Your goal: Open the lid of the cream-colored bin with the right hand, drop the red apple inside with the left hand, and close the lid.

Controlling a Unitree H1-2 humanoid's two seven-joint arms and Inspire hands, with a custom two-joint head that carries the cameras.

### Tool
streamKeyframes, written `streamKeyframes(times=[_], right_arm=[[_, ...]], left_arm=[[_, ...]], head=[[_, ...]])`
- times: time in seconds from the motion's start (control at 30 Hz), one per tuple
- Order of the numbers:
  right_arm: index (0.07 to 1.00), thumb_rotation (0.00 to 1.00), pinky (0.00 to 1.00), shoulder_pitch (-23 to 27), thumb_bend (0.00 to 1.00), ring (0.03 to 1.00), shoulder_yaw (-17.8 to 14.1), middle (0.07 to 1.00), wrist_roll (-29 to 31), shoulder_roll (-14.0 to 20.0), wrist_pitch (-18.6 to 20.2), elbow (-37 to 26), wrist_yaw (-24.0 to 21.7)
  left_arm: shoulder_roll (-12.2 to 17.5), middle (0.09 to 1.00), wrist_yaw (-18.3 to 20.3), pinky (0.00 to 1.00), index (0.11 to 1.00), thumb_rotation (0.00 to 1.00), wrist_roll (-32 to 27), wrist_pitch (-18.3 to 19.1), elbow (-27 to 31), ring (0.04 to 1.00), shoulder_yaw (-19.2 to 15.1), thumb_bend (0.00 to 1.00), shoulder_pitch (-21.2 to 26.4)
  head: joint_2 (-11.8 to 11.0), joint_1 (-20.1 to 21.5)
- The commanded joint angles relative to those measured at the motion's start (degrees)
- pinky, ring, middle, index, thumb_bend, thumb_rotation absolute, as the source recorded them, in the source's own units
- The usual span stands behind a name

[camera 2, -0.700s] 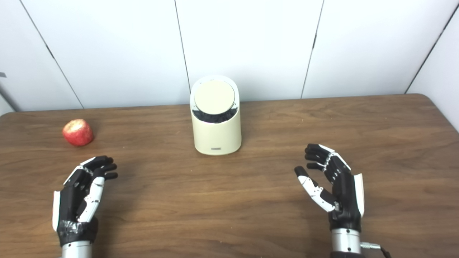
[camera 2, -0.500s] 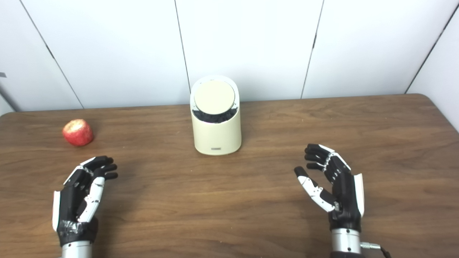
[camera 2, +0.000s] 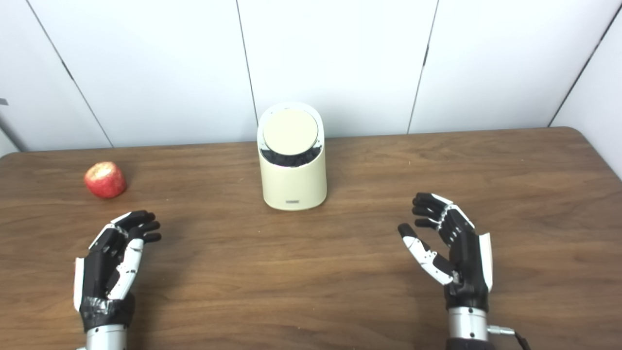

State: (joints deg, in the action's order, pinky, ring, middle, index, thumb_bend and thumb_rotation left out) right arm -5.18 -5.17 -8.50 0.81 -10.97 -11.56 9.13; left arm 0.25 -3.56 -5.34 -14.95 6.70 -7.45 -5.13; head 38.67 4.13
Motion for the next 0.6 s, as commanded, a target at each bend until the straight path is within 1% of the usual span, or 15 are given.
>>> streamKeyframes(times=[0.0, 0.07, 0.13, 0.17, 0.2, 0.27, 0.3, 0.33, 0.37, 0.43, 0.5, 0.53, 0.57], right_arm=[[0.689, 0.33, 0.61, 2.20, 0.40, 0.680, 0.46, 0.698, -1.92, 0.04, 0.44, -1.87, 0.02], [0.716, 0.40, 0.63, 3.27, 0.44, 0.702, 0.98, 0.722, -2.94, 0.76, 1.82, -2.80, -0.88], [0.759, 0.51, 0.66, 4.55, 0.48, 0.734, 1.59, 0.755, -4.46, 2.10, 3.90, -4.00, -2.24], [0.789, 0.58, 0.68, 5.36, 0.51, 0.761, 1.82, 0.780, -5.27, 2.86, 5.25, -4.59, -2.92], [0.814, 0.63, 0.71, 6.49, 0.54, 0.788, 2.03, 0.803, -5.89, 3.74, 7.40, -5.51, -3.94], [0.875, 0.75, 0.78, 8.58, 0.62, 0.857, 2.37, 0.867, -6.37, 4.60, 12.39, -8.14, -5.78], [0.897, 0.77, 0.81, 9.23, 0.65, 0.881, 2.48, 0.888, -6.42, 4.70, 14.33, -9.25, -6.35], [0.908, 0.79, 0.83, 10.80, 0.66, 0.893, 2.97, 0.898, -7.59, 4.46, 18.49, -11.92, -7.28], [0.923, 0.81, 0.84, 12.45, 0.69, 0.908, 3.47, 0.916, -9.06, 4.24, 22.38, -14.24, -8.11], [0.934, 0.84, 0.83, 15.05, 0.70, 0.917, 4.32, 0.930, -10.48, 4.29, 27.62, -17.02, -9.45], [0.963, 0.82, 0.80, 17.19, 0.65, 0.928, 5.07, 0.955, -11.00, 4.81, 30.30, -18.06, -10.59], [0.967, 0.81, 0.80, 18.84, 0.64, 0.931, 5.50, 0.959, -11.37, 5.10, 31.71, -18.25, -11.21], [0.981, 0.79, 0.81, 20.47, 0.66, 0.943, 6.06, 0.971, -12.34, 5.44, 33.10, -18.32, -11.78]], left_arm=[[0.63, 0.684, 0.59, 0.60, 0.660, 0.35, -0.41, -2.29, 0.34, 0.664, -0.05, 0.33, 1.60], [0.72, 0.685, 0.71, 0.61, 0.661, 0.34, -0.61, -2.48, -0.04, 0.666, -0.10, 0.32, 1.76], [0.74, 0.684, 0.61, 0.61, 0.660, 0.34, -0.37, -2.58, -0.19, 0.664, -0.13, 0.32, 1.83], [0.78, 0.683, 0.55, 0.61, 0.660, 0.34, -0.13, -2.64, -0.27, 0.662, -0.13, 0.33, 1.87], [0.75, 0.682, 0.46, 0.62, 0.659, 0.35, 0.08, -2.65, -0.30, 0.662, -0.13, 0.33, 1.91], [0.74, 0.680, 0.30, 0.61, 0.657, 0.36, 0.61, -2.70, -0.41, 0.661, -0.10, 0.33, 1.97], [0.75, 0.681, 0.26, 0.61, 0.657, 0.36, 0.81, -2.71, -0.45, 0.661, -0.08, 0.33, 1.98], [0.76, 0.681, 0.27, 0.61, 0.657, 0.36, 0.82, -2.79, -0.52, 0.661, -0.06, 0.33, 2.00], [0.78, 0.680, 0.34, 0.61, 0.657, 0.36, 0.72, -2.98, -0.63, 0.658, -0.05, 0.32, 2.02], [0.79, 0.679, 0.34, 0.60, 0.657, 0.35, 0.78, -3.30, -0.86, 0.651, -0.03, 0.32, 2.11], [0.81, 0.678, 0.35, 0.60, 0.656, 0.36, 0.79, -3.58, -1.06, 0.653, 0.02, 0.31, 2.19], [0.84, 0.678, 0.48, 0.60, 0.656, 0.36, 0.45, -3.50, -1.05, 0.654, 0.07, 0.31, 2.23], [0.84, 0.681, 0.51, 0.61, 0.658, 0.36, 0.36, -3.33, -0.92, 0.660, 0.11, 0.32, 2.25]], head=[[-0.05, 0.05], [-0.08, 0.10], [-0.04, 0.13], [-0.04, 0.11], [-0.07, 0.08], [-0.21, 0.00], [-0.21, 0.00], [-0.26, 0.03], [-0.26, 0.03], [-0.35, 0.10], [-0.38, 0.08], [-0.42, 0.10], [-0.43, 0.13]])
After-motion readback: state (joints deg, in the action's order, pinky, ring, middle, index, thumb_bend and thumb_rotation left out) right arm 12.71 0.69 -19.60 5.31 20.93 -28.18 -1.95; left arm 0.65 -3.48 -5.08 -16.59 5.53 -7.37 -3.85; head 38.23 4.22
